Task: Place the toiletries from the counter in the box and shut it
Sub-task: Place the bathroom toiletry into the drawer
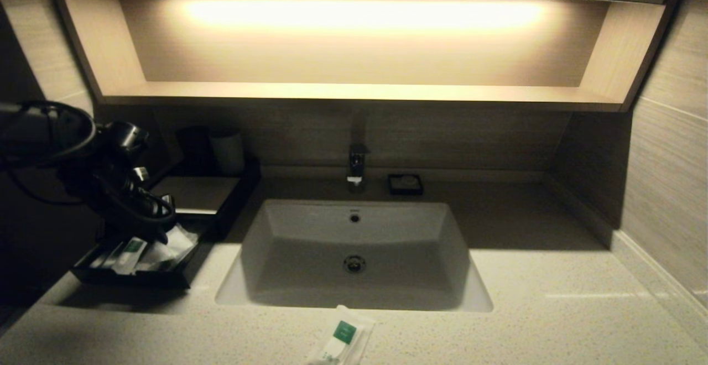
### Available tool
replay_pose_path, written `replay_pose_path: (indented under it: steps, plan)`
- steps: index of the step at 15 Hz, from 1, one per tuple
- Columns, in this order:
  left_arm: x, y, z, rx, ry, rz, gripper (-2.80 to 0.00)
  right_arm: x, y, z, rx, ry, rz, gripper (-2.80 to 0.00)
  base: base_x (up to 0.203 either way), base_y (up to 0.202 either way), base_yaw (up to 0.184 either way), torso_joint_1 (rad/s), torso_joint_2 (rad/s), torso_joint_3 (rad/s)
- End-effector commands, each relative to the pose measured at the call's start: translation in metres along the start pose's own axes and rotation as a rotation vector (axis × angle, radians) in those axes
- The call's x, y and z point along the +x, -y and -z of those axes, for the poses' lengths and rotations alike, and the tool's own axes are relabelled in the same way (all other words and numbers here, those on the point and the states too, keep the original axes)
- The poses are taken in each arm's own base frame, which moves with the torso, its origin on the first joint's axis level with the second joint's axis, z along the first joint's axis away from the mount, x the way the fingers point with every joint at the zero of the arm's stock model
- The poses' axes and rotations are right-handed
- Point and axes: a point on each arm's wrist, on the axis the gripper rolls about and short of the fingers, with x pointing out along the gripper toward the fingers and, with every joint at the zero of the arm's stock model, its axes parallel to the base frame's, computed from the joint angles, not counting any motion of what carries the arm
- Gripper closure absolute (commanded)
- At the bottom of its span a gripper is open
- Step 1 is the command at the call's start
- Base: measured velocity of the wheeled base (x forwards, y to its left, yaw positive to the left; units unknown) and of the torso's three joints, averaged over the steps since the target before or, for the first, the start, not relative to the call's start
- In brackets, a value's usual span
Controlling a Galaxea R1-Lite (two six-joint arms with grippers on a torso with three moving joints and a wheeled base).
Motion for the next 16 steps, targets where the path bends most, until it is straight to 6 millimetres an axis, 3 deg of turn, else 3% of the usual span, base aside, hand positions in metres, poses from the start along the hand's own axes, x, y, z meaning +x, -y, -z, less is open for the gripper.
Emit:
replay_pose_path:
  steps: [1,11,12,16]
  plan:
    - [0.007,-0.001,-0.001,-0.016,-0.017,-0.008,0.0,0.0,0.0,0.0,0.0,-0.001,0.0,0.0,0.0,0.0,0.0,0.0,0.0,0.0]
    - [0.018,-0.013,-0.007,-0.053,-0.03,-0.042,0.0,0.0,0.0,0.0,0.0,-0.001,0.0,0.0,0.0,0.0,0.0,0.0,0.0,0.0]
    - [0.017,-0.013,-0.007,-0.053,-0.028,-0.04,-2.8,0.0,0.0,0.0,0.0,-0.001,0.0,0.0,0.0,0.0,0.0,0.0,0.0,0.0]
    - [0.002,-0.011,-0.004,-0.05,-0.001,-0.028,-2.8,0.0,0.0,0.0,0.0,-0.001,0.0,0.0,0.0,0.0,0.0,0.0,0.0,0.0]
